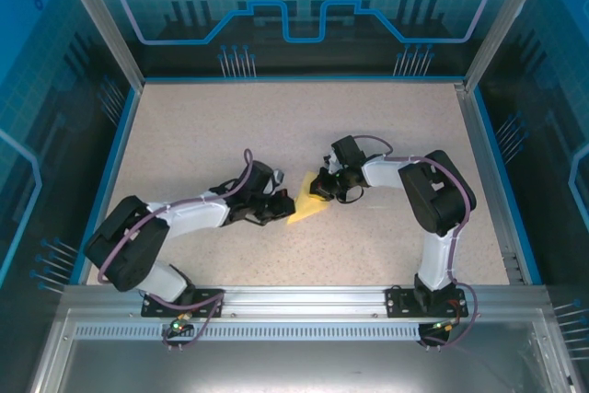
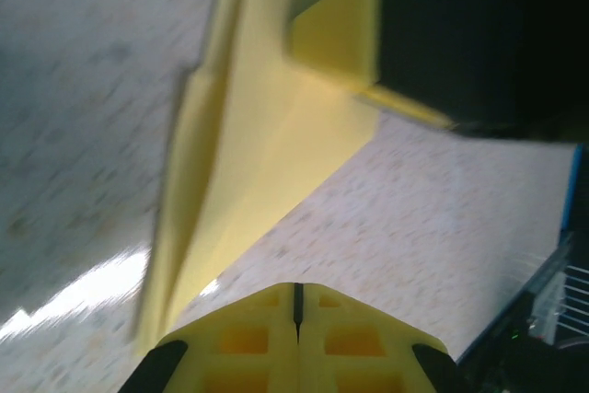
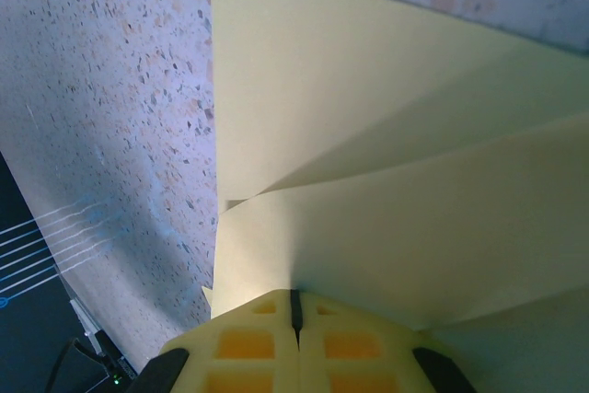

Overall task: Fold a paper plane with a square sheet of paper (pick it up from the middle)
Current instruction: Fourth fold the wing at the center of the table.

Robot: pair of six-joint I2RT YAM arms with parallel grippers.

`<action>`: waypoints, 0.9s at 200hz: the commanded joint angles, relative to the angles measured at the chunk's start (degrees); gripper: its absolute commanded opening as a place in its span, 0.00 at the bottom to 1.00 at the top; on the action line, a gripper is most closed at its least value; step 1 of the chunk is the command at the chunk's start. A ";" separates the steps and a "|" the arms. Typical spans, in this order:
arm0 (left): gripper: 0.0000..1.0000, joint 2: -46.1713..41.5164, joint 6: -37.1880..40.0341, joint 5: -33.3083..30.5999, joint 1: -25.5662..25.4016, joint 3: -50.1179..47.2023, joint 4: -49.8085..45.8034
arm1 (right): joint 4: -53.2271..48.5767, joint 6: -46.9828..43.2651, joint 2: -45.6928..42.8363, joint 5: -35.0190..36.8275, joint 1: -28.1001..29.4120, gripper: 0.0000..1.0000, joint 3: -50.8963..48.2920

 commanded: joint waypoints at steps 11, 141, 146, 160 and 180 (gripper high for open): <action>0.04 5.94 1.77 1.16 0.50 4.42 2.73 | -7.21 0.01 6.33 9.98 -0.53 0.00 -2.91; 0.00 11.74 2.21 -2.48 0.42 -0.54 -0.75 | -1.75 -5.56 -3.67 3.14 1.32 0.00 -0.10; 0.00 11.74 2.21 -2.49 0.47 -0.60 -0.81 | -2.03 -5.99 -4.56 3.20 1.84 0.00 0.16; 0.00 11.52 2.38 -2.49 0.46 -0.64 -0.98 | -2.70 -6.45 -6.00 3.60 3.63 0.00 0.40; 0.00 11.46 2.69 -2.48 0.42 -0.63 -1.09 | -1.61 -5.06 -5.30 2.82 5.80 0.00 -0.50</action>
